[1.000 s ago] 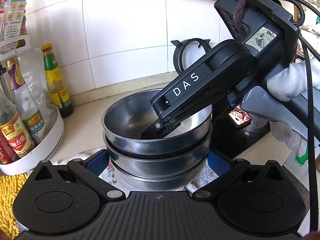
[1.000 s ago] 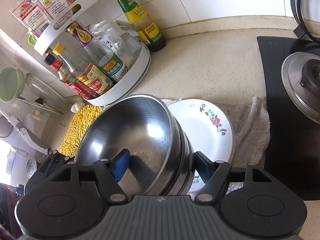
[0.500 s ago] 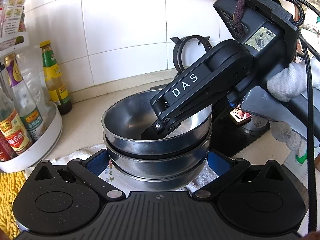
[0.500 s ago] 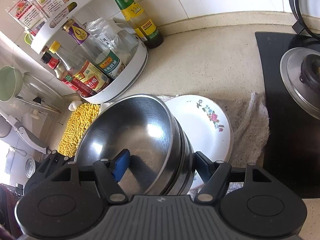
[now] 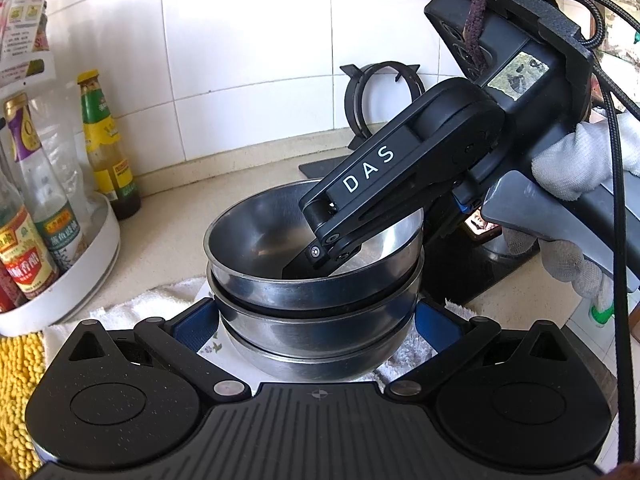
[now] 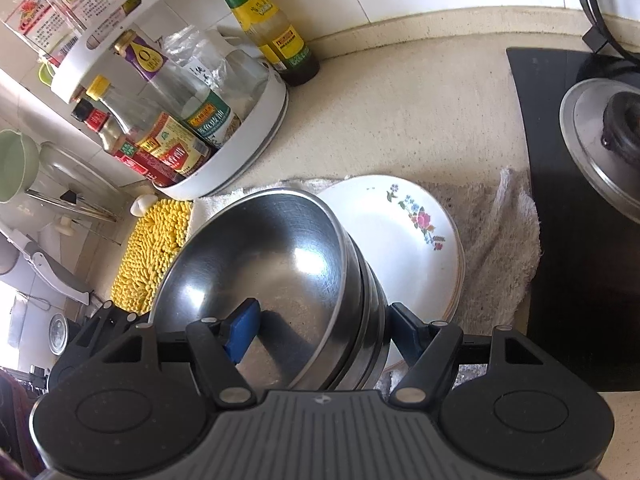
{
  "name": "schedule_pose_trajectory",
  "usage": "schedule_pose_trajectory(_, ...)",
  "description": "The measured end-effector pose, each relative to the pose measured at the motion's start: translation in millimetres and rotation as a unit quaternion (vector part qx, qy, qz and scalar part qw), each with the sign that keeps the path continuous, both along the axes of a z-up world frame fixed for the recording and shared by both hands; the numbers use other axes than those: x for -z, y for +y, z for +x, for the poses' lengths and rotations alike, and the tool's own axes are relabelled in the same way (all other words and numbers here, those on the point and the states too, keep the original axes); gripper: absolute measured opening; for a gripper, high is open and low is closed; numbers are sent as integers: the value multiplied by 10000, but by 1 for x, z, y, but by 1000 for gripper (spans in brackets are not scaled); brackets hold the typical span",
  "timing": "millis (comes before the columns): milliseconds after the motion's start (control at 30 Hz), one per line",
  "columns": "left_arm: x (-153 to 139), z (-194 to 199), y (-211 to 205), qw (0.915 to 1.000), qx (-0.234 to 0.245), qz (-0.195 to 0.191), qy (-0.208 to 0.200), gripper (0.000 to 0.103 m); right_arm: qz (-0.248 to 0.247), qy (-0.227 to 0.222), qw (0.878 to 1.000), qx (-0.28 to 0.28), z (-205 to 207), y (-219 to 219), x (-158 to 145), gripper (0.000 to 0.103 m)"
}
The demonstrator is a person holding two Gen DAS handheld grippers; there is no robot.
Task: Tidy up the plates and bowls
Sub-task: 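Carry the bowl stack with both tools toward the floral plate stack, then lower the bowl stack onto the floral plate and open both tools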
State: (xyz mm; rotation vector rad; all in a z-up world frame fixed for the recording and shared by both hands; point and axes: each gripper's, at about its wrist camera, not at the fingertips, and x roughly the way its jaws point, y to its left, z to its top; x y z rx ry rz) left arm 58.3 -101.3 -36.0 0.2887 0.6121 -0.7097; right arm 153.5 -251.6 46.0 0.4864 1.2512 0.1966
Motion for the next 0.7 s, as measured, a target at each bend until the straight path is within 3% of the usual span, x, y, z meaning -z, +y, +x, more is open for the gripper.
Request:
schedule_pose_trajectory(300, 14, 9, 0, 9999, -48, 105, 124, 103, -61, 10, 10000, 35, 7, 3, 15, 84)
schedule_pose_trajectory(533, 24, 24, -7, 9996, 30, 262, 103, 103, -435, -143, 9989, 33, 18, 6, 22, 84)
schedule_pose_trajectory(700, 29, 31, -10, 9994, -51, 347, -70, 103, -288, -312, 9990, 125, 23, 4, 29, 84)
